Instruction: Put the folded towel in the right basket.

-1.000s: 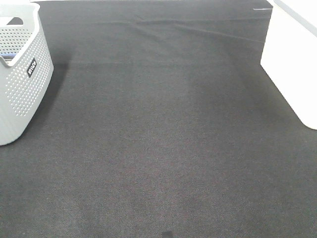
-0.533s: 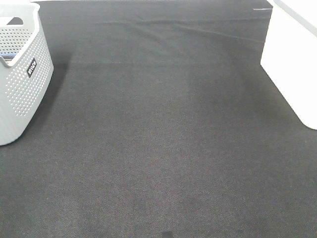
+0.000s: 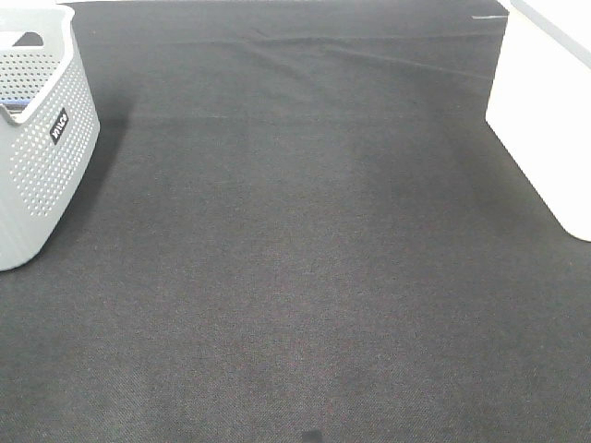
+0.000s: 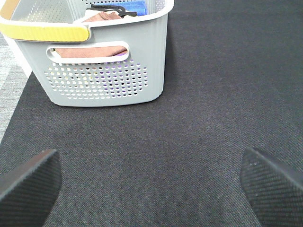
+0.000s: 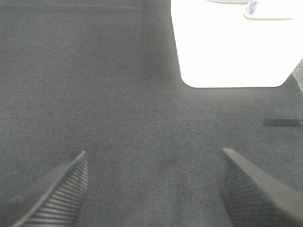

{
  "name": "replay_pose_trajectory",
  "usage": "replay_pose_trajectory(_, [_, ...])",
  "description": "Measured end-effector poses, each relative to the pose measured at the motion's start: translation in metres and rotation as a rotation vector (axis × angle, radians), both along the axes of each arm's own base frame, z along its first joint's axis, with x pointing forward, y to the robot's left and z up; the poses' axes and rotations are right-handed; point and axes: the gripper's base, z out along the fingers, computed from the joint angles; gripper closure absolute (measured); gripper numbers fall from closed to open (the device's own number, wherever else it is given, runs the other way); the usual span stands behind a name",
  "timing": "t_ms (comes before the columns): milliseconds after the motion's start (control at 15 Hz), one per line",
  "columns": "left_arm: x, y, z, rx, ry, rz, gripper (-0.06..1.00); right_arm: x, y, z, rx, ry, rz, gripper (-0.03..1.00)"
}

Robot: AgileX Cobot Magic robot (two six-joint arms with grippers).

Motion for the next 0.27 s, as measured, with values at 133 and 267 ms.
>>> replay_pose_trajectory(133, [0.0000, 0.0000, 0.0000, 0.000, 0.000, 0.000, -0.03, 0.0000, 0.0000, 0.0000, 0.000, 0.000, 0.000, 0.25])
replay_pose_trajectory(267, [0.0000, 0.0000, 0.0000, 0.000, 0.000, 0.000, -0.03, 0.0000, 0.0000, 0.0000, 0.000, 0.000, 0.000, 0.25])
